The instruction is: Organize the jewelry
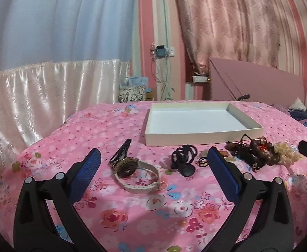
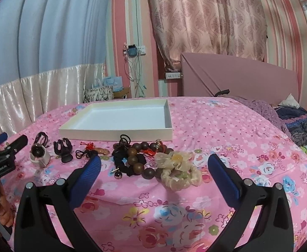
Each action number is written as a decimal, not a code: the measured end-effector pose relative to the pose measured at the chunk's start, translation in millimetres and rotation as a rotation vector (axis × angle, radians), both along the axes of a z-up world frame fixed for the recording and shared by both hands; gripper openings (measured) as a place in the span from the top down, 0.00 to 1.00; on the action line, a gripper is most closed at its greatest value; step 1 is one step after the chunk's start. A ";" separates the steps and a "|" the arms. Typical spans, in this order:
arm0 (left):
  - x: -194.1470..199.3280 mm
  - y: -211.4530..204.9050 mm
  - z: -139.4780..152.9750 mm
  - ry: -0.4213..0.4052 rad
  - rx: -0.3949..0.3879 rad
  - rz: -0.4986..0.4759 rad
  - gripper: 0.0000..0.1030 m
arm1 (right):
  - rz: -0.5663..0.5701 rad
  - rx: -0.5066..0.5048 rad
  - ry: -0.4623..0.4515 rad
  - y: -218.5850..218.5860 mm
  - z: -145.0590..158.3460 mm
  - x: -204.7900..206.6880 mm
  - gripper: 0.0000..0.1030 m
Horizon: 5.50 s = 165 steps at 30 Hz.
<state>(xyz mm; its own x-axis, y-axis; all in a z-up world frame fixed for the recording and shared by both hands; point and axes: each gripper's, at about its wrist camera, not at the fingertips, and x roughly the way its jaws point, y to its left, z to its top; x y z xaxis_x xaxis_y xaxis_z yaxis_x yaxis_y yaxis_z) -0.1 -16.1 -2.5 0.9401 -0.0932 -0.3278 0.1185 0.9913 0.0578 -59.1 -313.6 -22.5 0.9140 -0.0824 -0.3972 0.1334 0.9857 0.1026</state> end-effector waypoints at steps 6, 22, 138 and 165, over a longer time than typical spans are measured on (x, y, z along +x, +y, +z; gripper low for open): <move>2.7 -0.3 -0.7 0.012 -0.018 -0.015 0.03 | -0.027 0.019 0.080 -5.6 -6.5 13.3 0.02; 5.4 -0.5 -3.1 0.048 -0.011 -0.018 0.03 | -0.015 0.013 0.113 -0.1 -8.4 18.4 0.02; 61.4 -55.4 -7.7 0.093 0.130 0.157 0.55 | 0.019 0.044 0.106 -62.7 -9.9 47.6 0.81; 120.1 -32.8 35.5 0.178 -0.054 -0.106 0.55 | 0.189 0.163 0.042 -61.0 36.6 113.1 0.81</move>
<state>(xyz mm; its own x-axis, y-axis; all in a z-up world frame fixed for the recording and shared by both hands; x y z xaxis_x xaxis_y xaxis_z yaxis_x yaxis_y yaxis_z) 120.0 -48.9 32.9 0.8519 -0.2106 -0.4794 0.2258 0.9738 -0.0265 54.0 -374.6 14.1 0.8893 0.1570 -0.4296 -0.0445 0.9645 0.2602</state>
